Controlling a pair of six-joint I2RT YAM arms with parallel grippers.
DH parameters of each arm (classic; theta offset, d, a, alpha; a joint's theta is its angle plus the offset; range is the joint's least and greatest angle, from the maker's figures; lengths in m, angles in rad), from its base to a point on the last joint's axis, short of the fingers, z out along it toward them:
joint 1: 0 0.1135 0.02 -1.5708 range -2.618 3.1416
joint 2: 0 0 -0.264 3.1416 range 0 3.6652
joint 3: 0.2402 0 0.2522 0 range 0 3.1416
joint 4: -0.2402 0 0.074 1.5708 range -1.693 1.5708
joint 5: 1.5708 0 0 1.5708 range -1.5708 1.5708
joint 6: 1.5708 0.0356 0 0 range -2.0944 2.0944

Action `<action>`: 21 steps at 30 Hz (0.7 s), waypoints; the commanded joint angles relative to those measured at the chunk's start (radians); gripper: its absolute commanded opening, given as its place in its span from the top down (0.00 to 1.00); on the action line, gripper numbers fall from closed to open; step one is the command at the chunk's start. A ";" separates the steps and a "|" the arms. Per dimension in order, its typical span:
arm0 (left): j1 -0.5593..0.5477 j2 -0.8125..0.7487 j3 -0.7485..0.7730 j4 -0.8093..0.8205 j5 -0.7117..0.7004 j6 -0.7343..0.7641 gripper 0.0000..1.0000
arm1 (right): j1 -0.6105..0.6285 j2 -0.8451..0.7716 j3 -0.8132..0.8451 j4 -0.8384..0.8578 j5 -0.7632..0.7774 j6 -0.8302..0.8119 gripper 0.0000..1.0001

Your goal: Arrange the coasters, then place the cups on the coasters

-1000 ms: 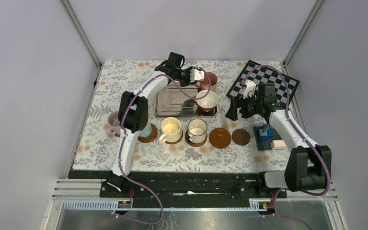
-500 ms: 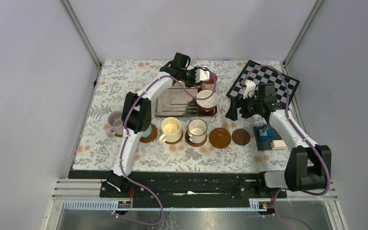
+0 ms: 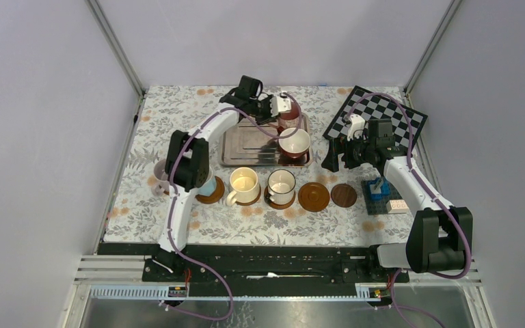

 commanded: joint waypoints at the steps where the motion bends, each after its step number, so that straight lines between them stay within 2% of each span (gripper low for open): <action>1: 0.060 -0.154 -0.085 0.015 -0.054 -0.046 1.00 | -0.003 -0.004 0.003 0.025 -0.036 -0.011 0.02; 12: 0.128 -0.355 -0.355 0.006 -0.118 -0.051 1.00 | -0.003 -0.015 0.005 0.025 -0.058 -0.001 0.02; 17: 0.137 -0.388 -0.413 -0.025 -0.137 -0.045 0.99 | -0.003 -0.022 0.006 0.027 -0.060 0.003 0.02; 21: 0.138 -0.381 -0.417 -0.038 -0.140 -0.073 0.75 | -0.003 -0.028 0.007 0.024 -0.061 0.006 0.02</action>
